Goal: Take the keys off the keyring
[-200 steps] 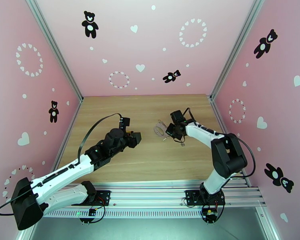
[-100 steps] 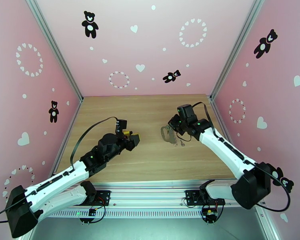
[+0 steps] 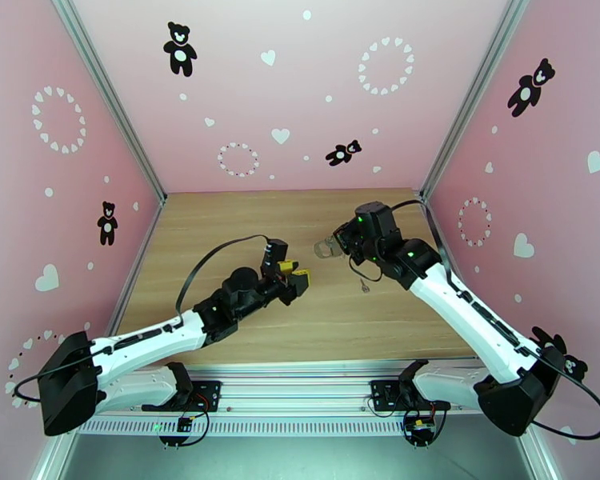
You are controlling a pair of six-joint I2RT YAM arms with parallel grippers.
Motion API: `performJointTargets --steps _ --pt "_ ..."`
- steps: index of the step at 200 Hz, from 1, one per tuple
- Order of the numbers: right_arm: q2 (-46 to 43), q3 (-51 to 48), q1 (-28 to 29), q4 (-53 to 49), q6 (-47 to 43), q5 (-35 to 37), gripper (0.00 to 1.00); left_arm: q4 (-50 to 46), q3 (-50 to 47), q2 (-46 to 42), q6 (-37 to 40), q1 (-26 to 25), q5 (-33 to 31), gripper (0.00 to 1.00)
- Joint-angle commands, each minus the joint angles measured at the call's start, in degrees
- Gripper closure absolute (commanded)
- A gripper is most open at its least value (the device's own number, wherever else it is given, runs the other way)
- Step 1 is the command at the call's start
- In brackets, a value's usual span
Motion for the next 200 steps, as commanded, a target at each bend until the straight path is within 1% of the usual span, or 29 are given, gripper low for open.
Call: performJointTargets --steps 1,26,49,82,103,129,159,182,200 --pt "-1.68 1.89 2.07 -0.9 4.02 4.21 1.0 6.7 2.81 3.34 3.24 -1.07 1.56 0.52" --pt "-2.28 2.16 4.16 -0.84 5.89 6.39 1.0 10.42 3.27 5.84 2.35 -1.55 -0.35 0.53" --pt "-2.49 2.14 5.89 -0.35 7.29 8.07 1.0 11.17 4.13 8.14 2.7 -1.55 -0.68 0.55" --pt "-2.3 1.86 7.48 0.71 8.77 7.63 1.0 12.04 4.47 10.26 4.54 -1.49 -5.83 0.55" --pt "-2.62 1.39 7.63 0.76 9.11 6.97 1.0 12.53 4.57 11.44 7.46 -1.56 -7.47 0.55" --pt "-3.51 0.17 7.9 1.52 9.72 6.39 1.0 13.17 4.83 12.48 9.41 -1.55 -6.15 0.55" --pt "-4.67 -1.86 8.1 2.05 10.3 5.68 1.0 13.38 5.1 12.64 10.37 -1.53 -7.15 0.56" --pt "-5.28 -2.98 8.12 2.63 10.79 4.81 1.0 13.3 5.57 13.21 10.72 -1.31 -9.17 0.58" --pt "-5.91 -3.51 8.08 2.9 10.88 4.87 1.0 12.94 6.27 13.8 11.05 -0.94 -8.95 0.58"
